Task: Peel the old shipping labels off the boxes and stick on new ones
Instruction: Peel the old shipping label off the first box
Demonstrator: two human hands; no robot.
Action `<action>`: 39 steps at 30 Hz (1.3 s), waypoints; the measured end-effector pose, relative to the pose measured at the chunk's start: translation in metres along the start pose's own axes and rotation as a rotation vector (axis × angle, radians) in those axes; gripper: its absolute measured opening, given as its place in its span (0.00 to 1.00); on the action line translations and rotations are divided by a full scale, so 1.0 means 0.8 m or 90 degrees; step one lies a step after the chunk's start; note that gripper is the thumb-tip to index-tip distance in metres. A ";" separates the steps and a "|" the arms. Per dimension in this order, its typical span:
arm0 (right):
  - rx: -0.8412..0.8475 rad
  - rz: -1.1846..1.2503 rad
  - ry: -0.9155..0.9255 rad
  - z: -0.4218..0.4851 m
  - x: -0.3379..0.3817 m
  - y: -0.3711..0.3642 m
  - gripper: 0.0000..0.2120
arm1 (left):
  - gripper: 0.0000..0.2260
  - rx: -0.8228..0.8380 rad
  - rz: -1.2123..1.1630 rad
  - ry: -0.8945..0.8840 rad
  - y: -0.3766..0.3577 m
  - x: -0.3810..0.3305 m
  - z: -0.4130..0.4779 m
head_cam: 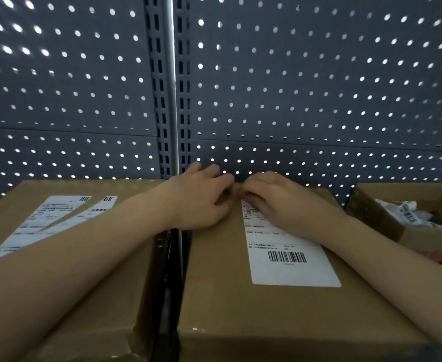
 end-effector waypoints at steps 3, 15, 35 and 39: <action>0.006 -0.001 -0.007 0.000 -0.001 0.000 0.10 | 0.14 -0.053 -0.012 0.007 -0.004 -0.002 -0.006; 0.002 -0.027 0.000 0.000 -0.002 0.001 0.09 | 0.16 -0.102 -0.057 0.013 -0.001 0.004 -0.002; -0.002 0.015 -0.003 -0.001 -0.004 0.002 0.08 | 0.20 -0.037 -0.050 0.024 -0.003 -0.001 -0.009; -0.001 0.060 -0.008 0.001 -0.008 0.000 0.06 | 0.20 -0.027 -0.083 0.024 -0.005 0.000 -0.009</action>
Point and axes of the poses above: each hand's wrist, its own z-axis towards the middle knuckle, its own y-axis out of the back of the hand, x = y × z, the point moved 4 cm from there along z, towards the middle knuckle, and after that the axes turned 10 degrees about z, right-handed, at the moved point
